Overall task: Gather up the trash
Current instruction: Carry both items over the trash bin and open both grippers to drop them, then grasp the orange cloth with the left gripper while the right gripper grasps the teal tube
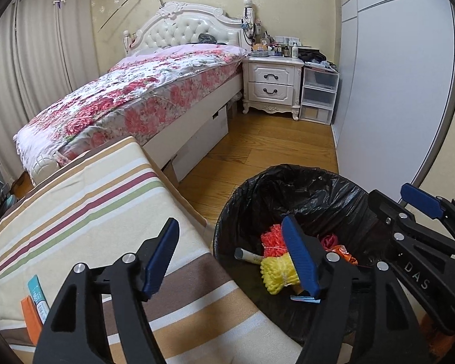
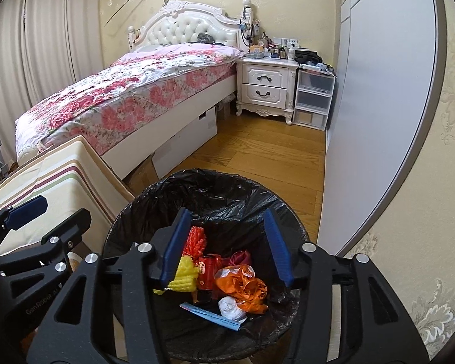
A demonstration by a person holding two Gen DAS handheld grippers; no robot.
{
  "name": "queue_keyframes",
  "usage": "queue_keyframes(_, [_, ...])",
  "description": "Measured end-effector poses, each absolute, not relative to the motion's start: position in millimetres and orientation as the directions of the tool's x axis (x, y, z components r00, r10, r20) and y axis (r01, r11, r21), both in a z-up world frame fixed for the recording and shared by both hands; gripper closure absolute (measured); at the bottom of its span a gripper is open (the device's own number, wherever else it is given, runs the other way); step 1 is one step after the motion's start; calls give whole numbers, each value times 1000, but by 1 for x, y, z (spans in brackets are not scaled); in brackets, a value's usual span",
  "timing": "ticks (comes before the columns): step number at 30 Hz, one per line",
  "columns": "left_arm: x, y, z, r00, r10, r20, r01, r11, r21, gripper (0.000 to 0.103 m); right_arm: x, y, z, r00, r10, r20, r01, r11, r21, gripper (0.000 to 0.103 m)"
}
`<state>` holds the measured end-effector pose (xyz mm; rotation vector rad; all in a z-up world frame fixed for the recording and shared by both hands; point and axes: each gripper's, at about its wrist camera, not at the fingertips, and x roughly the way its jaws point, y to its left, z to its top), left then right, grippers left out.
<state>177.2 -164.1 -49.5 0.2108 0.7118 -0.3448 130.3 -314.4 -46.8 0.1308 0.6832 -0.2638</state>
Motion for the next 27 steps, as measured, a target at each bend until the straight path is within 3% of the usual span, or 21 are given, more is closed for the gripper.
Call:
queue_keyframes(16, [150,-90,-27,745,-145,-651,253,964,75,31,108,-277,-31,756,-112,-644,216,973,84,41])
queue_keyframes(27, [133,0,-45,723,40,-689,53,992,114,31,104,-196,-28,753,27,-657,35,996,81,41])
